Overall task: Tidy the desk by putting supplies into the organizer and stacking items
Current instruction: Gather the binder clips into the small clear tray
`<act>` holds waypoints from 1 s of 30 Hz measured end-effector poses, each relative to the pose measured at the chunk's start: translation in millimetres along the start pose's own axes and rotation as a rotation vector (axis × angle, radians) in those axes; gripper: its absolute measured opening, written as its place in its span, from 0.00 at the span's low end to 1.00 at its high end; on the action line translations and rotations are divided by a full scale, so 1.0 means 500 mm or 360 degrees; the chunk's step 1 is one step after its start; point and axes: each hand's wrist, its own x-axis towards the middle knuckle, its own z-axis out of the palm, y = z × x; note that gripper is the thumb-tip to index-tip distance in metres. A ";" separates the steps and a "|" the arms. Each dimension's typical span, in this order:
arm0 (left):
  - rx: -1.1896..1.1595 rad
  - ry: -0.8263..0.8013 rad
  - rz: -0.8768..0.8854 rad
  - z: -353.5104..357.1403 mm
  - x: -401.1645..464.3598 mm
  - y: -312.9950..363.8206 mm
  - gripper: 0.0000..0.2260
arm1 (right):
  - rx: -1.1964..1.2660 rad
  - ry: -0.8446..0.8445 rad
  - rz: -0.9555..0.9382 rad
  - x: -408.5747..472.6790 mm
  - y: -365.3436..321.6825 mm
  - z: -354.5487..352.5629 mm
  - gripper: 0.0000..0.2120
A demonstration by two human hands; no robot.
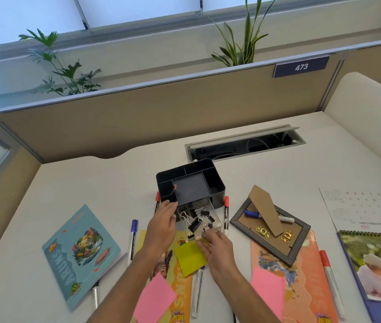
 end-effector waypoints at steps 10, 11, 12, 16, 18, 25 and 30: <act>-0.0063 -0.0020 0.0000 -0.021 0.013 -0.002 0.16 | 0.0124 0.0144 -0.0125 0.008 0.012 0.019 0.06; -0.0044 0.0002 0.0021 -0.021 0.015 0.000 0.15 | 0.0145 0.0142 -0.0124 0.009 0.012 0.021 0.06; -0.0024 0.0027 0.0046 -0.020 0.017 0.002 0.14 | 0.0148 0.0123 -0.0121 0.011 0.014 0.023 0.06; 0.0046 0.0168 0.0190 -0.018 0.031 0.002 0.12 | 0.0059 0.0019 -0.0109 0.029 0.014 0.035 0.06; 0.0106 0.0235 0.0288 -0.018 0.042 0.000 0.11 | -0.0095 0.0014 -0.0109 0.041 0.009 0.041 0.08; 0.0451 0.0176 0.0392 -0.026 0.082 -0.022 0.14 | -0.0563 0.0001 -0.0100 0.060 0.003 0.065 0.15; 0.0512 0.0222 0.0307 -0.032 0.096 -0.018 0.15 | -0.0799 0.0068 -0.0267 0.068 0.001 0.075 0.17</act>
